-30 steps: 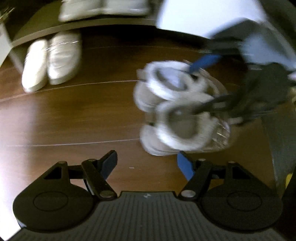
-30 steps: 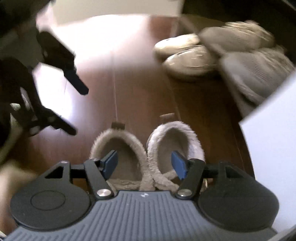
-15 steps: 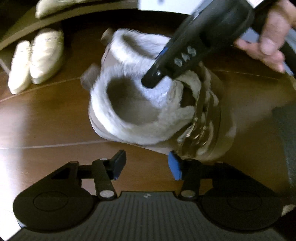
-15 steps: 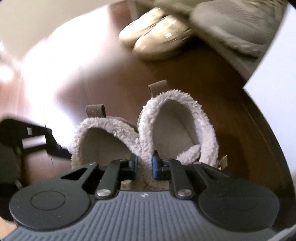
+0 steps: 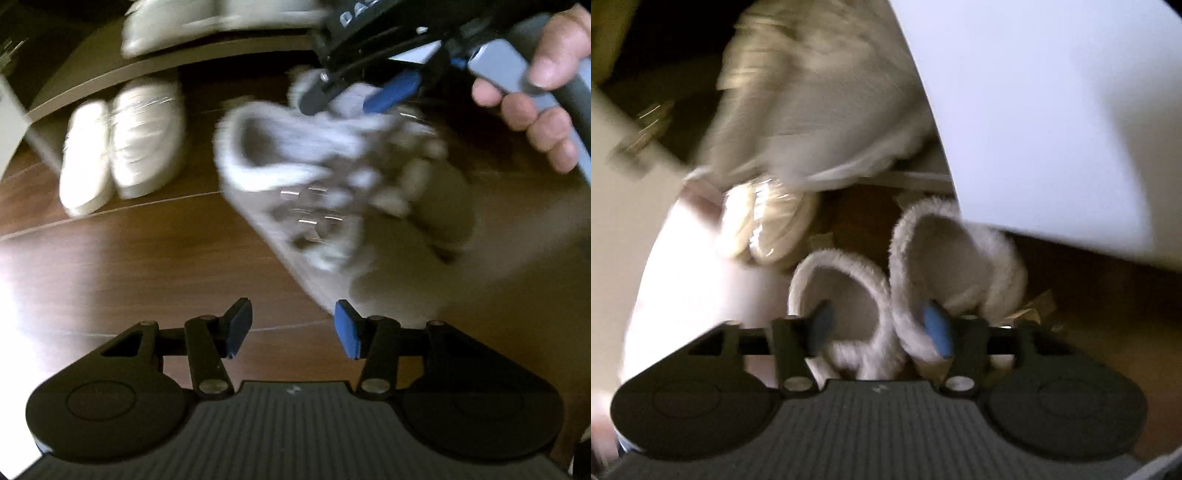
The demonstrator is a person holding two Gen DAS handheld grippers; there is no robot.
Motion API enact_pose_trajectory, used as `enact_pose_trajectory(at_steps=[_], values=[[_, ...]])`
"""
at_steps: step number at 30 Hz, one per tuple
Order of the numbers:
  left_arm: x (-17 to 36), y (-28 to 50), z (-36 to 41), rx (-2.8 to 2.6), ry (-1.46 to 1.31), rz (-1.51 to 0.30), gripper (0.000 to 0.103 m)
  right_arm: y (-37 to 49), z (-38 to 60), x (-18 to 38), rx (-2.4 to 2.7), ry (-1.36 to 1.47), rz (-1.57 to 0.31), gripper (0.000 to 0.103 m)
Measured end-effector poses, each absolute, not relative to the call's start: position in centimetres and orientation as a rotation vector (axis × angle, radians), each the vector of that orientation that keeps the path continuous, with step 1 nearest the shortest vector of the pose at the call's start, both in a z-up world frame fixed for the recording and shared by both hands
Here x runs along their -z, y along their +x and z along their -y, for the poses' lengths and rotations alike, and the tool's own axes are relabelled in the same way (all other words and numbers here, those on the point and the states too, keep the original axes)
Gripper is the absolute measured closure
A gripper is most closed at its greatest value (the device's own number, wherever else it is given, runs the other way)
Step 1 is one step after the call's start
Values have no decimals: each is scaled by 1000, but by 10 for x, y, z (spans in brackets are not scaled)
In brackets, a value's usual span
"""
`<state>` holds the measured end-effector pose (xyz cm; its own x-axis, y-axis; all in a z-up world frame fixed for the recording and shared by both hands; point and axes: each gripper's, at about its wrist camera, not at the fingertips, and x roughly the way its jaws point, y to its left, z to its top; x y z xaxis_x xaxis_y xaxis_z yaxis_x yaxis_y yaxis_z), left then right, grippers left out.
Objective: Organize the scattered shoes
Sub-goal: 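Carry the fuzzy sandals with the right gripper under the bottom shelf beside the loafers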
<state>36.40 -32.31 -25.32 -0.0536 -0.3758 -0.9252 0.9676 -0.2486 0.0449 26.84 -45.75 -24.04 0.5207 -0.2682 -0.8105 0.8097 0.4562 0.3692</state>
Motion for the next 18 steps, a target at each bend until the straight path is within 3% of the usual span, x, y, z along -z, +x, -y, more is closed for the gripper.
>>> enact_pose_trajectory(at_steps=[5, 8, 13, 18], values=[[262, 297, 300, 1741, 1211, -607, 47, 216, 395, 260, 497, 344, -1028, 32], [270, 274, 297, 1816, 1269, -502, 45, 202, 384, 280, 379, 152, -1089, 33], [286, 270, 308, 1865, 1342, -471, 45, 208, 379, 301, 242, 17, -1118, 50], [275, 300, 323, 1808, 1346, -516, 45, 225, 369, 295, 254, 39, -1046, 59]])
